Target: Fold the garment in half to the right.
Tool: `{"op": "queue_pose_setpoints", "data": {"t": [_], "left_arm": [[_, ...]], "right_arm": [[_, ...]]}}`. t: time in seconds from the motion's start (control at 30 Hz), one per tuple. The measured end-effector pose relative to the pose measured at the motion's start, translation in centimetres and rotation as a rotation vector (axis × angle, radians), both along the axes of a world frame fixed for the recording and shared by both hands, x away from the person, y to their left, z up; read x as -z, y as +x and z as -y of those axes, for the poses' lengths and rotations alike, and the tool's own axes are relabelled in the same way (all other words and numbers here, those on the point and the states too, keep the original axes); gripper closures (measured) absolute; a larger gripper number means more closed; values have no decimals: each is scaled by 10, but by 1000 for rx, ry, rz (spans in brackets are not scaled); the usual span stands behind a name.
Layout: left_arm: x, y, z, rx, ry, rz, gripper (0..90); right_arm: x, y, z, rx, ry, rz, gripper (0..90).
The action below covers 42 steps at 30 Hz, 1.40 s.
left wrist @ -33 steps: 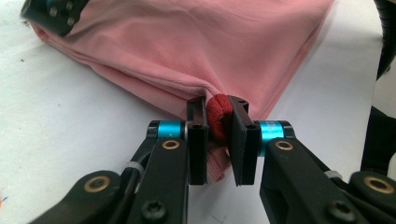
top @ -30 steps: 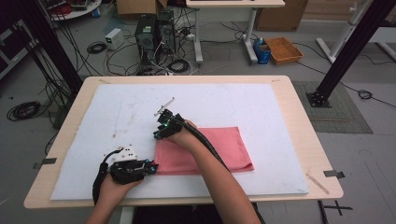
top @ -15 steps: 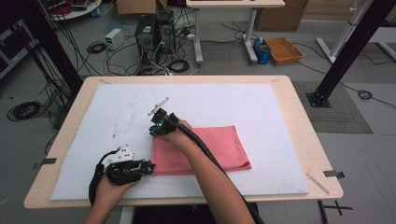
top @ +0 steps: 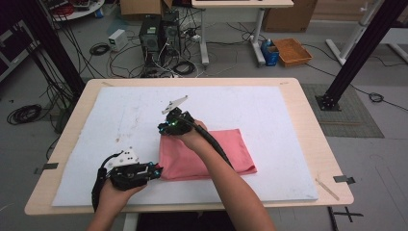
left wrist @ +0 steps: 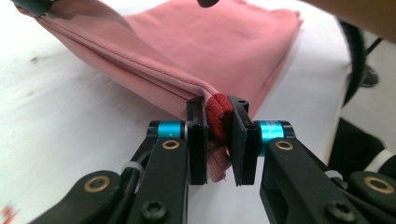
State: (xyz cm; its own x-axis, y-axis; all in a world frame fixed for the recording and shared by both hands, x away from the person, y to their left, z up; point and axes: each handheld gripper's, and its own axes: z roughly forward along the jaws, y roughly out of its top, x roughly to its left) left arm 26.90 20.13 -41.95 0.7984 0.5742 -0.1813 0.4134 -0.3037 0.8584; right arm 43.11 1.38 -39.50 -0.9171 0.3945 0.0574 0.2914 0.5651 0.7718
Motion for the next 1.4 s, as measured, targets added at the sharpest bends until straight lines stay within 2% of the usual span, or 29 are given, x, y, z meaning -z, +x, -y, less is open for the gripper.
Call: {"op": "queue_pose_setpoints", "data": {"t": [0.1,0.47,0.67,1.4], "left_arm": [[-6,4,9,26,-22,-1,787],[-18,19,62,116,-26,9,788],[-20,28,83,154,-29,-10,788],[-17,53,168,257,43,-42,788]], "right_arm": [[-4,-1,13,5,8,16,852],[-19,-4,63,48,19,55,852],[-21,-6,85,74,11,69,852],[-10,-5,164,200,7,58,852]]}}
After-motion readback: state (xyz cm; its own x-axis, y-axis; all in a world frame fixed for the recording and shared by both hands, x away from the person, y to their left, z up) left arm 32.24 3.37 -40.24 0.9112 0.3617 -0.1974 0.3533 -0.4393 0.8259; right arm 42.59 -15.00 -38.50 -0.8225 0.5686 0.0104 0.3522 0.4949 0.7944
